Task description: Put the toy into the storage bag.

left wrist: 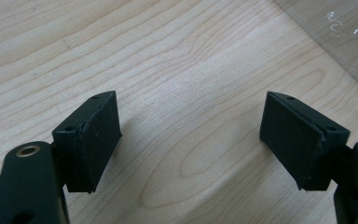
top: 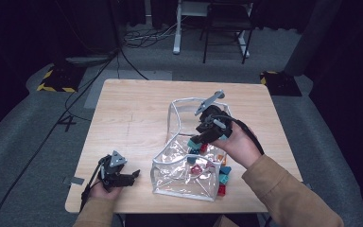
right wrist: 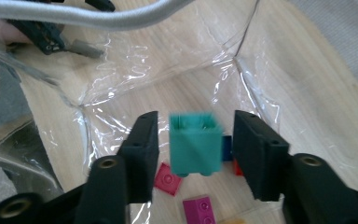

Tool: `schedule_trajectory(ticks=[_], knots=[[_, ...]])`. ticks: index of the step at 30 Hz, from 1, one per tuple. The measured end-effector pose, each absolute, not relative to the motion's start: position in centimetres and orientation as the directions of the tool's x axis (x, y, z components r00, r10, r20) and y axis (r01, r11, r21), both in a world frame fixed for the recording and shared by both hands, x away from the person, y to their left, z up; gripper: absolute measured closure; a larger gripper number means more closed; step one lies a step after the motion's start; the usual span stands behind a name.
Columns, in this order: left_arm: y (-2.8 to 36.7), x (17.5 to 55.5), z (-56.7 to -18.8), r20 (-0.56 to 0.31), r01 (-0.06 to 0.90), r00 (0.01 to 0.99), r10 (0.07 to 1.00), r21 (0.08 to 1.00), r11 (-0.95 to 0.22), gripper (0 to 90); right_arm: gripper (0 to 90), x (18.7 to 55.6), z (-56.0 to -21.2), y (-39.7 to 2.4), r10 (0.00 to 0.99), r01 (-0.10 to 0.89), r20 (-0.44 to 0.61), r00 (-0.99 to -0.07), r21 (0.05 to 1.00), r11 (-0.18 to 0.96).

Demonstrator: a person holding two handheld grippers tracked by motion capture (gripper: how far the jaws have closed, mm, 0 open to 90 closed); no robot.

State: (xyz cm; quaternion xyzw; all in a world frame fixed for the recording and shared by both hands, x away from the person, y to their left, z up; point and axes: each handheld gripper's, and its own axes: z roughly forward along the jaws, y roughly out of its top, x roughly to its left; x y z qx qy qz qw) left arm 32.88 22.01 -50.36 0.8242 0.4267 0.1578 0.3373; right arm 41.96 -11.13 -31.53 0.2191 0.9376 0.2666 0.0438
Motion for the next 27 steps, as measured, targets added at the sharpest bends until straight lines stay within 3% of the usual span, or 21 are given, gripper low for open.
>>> schedule_trajectory(ticks=[14, 27], knots=[[22.0, 32.9, -50.4, -0.027, 0.596, 0.586, 0.810, 0.691, -0.409, 20.3, 45.3, 39.6, -28.9, -14.1, 0.430, 0.317, 0.008, -0.903, 0.688, 0.653], [22.0, 32.9, -50.4, -0.025, 0.595, 0.586, 0.810, 0.691, -0.409, 20.3, 45.5, 37.1, -27.3, -18.7, 0.460, 0.283, -0.008, -0.888, 0.779, 0.560]])
